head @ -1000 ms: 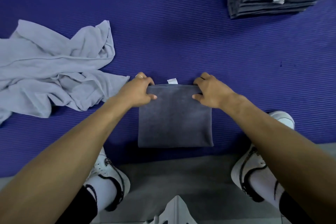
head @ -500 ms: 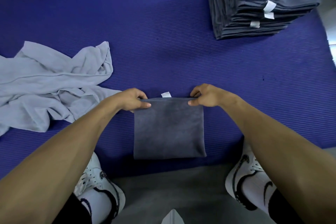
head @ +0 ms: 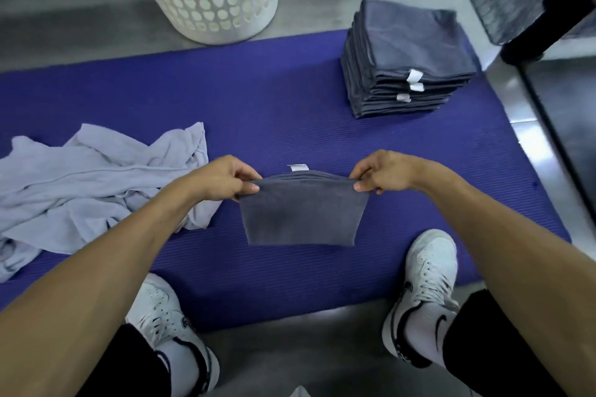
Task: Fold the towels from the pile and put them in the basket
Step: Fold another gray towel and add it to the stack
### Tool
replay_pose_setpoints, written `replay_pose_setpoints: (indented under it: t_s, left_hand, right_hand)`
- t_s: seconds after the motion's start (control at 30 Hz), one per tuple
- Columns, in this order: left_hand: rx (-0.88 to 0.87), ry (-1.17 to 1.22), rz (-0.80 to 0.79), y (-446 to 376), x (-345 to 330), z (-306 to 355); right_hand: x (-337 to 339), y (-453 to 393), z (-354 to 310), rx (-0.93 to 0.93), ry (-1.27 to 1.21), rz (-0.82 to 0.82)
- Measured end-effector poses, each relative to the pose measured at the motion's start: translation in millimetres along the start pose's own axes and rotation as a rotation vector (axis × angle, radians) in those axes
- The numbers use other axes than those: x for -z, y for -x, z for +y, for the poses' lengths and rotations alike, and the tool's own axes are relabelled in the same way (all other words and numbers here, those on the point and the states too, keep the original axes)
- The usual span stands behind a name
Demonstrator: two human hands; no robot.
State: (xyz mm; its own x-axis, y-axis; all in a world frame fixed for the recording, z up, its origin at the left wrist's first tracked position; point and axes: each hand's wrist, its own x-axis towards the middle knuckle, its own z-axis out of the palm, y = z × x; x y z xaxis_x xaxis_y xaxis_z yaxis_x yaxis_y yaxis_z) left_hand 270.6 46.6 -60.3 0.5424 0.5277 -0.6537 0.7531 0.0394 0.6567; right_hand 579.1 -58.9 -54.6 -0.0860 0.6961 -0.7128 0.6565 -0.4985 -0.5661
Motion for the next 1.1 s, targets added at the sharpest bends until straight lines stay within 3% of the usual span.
replay_pose_setpoints:
  t_s: [0.2,0.4,0.57,0.67,0.77,0.87,1.0,1.1]
  left_hand:
    - [-0.237,-0.196,0.3,39,-15,77]
    - [-0.323,-0.325,0.309,48,-34,145]
    - [-0.266,-0.416,0.305,-1,-49,192]
    - [-0.319,-0.483,0.481,-35,-28,243]
    - [-0.496,-0.496,0.788,-54,6,306]
    - [-0.683,-0.524,0.958,-77,28,353]
    - [-0.76,-0.618,1.018,-139,30,355]
    - [-0.598,-0.716,0.866,-198,7,318]
  right_hand:
    - [41,83,-8,0.092,0.125,0.285]
    - [85,143,7,0.071,0.228,0.343]
    - [124,135,40,-0.049,0.097,0.338]
    - [173,130,41,0.01,0.159,0.588]
    - [232,131,23,0.16,0.192,0.921]
    - [277,117,12,0.251,0.174,1.097]
    - [297,65,34,0.254,0.187,1.18]
    - [275,5,84,0.189,0.206,1.104]
